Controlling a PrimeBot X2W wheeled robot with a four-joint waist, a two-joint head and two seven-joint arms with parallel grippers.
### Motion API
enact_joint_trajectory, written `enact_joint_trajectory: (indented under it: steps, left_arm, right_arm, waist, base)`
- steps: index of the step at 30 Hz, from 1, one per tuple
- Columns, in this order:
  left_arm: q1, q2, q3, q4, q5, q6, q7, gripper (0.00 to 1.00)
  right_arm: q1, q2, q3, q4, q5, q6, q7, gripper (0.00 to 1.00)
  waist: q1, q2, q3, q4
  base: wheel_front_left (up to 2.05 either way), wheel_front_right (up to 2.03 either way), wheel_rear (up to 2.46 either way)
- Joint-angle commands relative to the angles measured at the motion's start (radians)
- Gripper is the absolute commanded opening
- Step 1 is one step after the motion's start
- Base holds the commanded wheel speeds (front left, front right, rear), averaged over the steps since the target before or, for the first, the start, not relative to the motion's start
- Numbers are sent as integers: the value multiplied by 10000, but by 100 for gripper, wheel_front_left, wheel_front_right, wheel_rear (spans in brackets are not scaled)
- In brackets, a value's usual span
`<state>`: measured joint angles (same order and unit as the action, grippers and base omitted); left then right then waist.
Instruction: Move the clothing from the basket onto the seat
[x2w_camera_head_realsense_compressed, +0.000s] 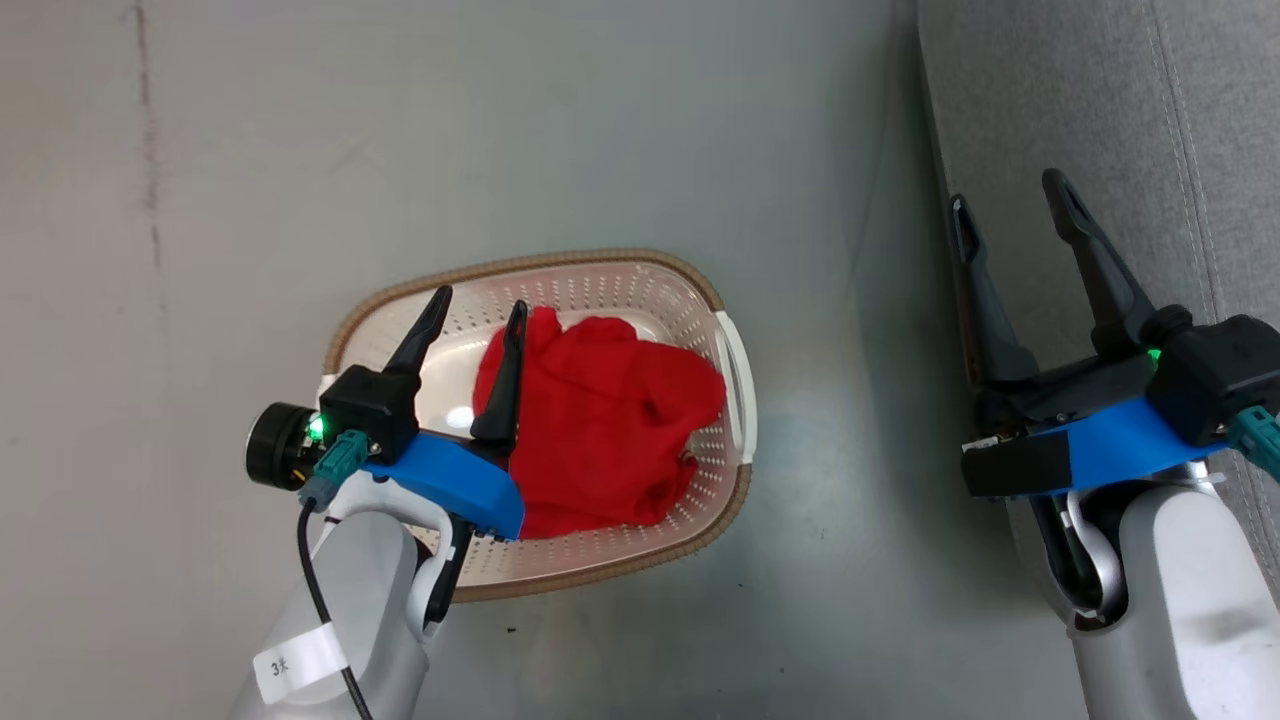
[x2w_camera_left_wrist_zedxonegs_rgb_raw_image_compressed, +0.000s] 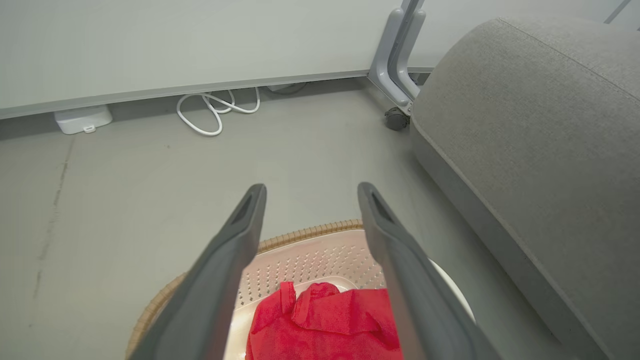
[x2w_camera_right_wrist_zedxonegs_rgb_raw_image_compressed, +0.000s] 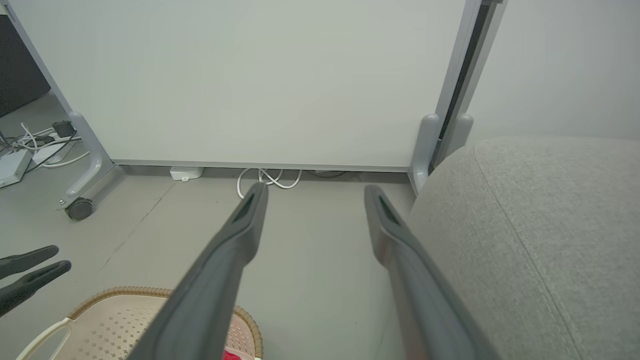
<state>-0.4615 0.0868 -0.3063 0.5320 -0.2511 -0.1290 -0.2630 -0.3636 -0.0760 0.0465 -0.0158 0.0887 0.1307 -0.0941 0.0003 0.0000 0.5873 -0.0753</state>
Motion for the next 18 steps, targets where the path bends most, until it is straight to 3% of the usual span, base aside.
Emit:
enact_joint_trajectory:
  steps: [1, 18]
  left_arm:
    - [-361, 92, -193, 185, 63, -21, -27, 100]
    - [-1701, 717, -2492, 2498, -205, -21, -27, 100]
  right_arm:
    - [-249, 29, -14, -87, -34, 1, -108, 100]
    - [-661, 265, 275, -172, 301, 1, -953, 100]
  waist:
    - [-3, 0, 1024, -765]
    - [-3, 0, 2768, -2088]
  base:
    - [0, 0, 0]
    - [0, 0, 0]
